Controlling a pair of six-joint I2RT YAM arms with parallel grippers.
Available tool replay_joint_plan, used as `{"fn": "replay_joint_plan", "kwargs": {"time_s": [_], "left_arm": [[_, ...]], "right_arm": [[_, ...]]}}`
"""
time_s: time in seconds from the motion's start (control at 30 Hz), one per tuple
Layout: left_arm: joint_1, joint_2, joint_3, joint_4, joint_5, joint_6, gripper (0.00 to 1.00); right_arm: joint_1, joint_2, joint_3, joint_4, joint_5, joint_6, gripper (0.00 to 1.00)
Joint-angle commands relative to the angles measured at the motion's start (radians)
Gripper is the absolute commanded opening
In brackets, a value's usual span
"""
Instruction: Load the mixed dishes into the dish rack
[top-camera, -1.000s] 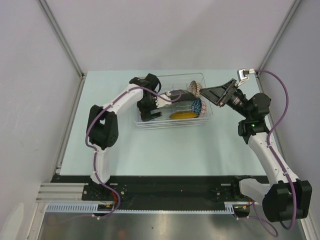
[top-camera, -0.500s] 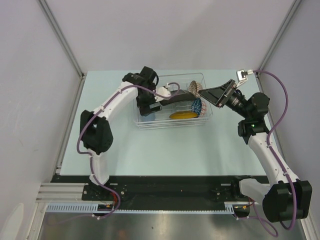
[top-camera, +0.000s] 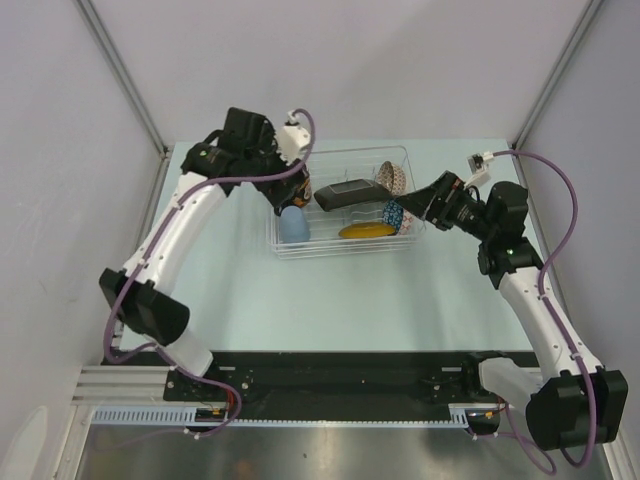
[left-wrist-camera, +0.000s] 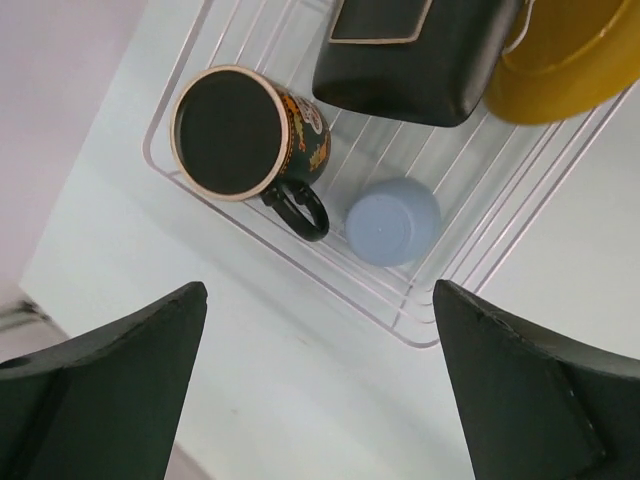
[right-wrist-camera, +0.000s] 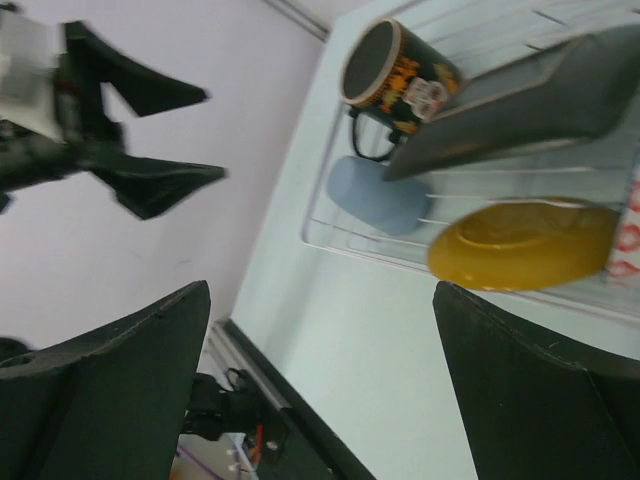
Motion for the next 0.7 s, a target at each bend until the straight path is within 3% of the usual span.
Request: {"fn": "replay_joint_plan", "kwargs": {"time_s": [0.0,0.17,0.67], "left_arm": [[0.096,-0.163,-0.188,0.138,0.086,-0.245,1.00],[0.140,-0.275,-0.362,0.254,0.078,-0.381,1.00],[0.234,-0.390,-0.471,0.295,0.080,-0.497,1.00]], "right_arm": [[0.035,-0.013,0.099,-0.269,0.128,-0.228,1.00],[0.075,-0.028,0.127,-0.356,0.215,-0.301,1.00],[0.167,0.018,0.210,-0.427,0.292,-0.388,1.00]]}}
